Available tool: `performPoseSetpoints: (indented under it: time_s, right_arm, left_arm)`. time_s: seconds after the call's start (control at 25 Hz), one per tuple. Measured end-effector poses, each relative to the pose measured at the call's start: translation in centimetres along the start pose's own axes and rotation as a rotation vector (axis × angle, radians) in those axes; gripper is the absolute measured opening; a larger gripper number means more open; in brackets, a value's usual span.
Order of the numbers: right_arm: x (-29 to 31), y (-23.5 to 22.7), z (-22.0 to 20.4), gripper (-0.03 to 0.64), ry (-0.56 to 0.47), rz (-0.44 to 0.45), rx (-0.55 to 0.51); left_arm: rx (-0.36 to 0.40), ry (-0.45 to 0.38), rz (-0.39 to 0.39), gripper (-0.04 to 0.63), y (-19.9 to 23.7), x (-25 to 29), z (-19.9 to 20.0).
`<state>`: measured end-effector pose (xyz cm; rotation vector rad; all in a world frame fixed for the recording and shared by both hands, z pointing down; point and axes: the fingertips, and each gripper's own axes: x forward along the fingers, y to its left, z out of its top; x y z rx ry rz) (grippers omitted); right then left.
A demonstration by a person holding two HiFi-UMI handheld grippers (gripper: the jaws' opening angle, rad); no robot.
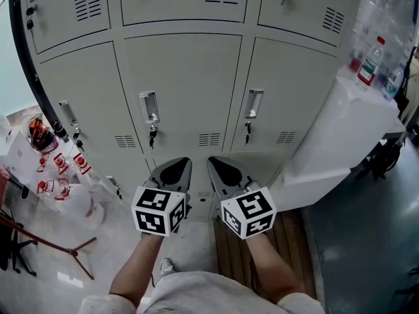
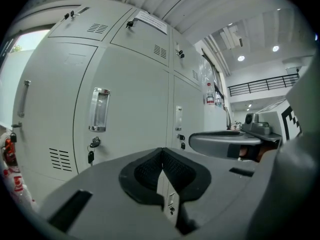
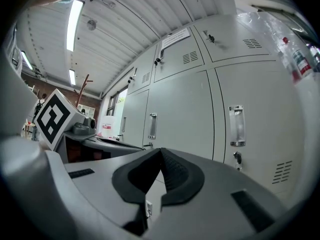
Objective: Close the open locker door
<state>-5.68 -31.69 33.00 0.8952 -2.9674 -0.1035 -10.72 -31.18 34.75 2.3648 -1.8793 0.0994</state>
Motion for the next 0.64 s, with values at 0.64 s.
performPoseSetpoints:
  time_s: [0.64]
  right_arm:
    - [0.1, -0.31, 0.31, 0.005, -0.005, -0.016, -0.003]
  left_arm:
    - [0.023, 0.002, -0.026, 0.006, -0.39, 0.32, 0.54]
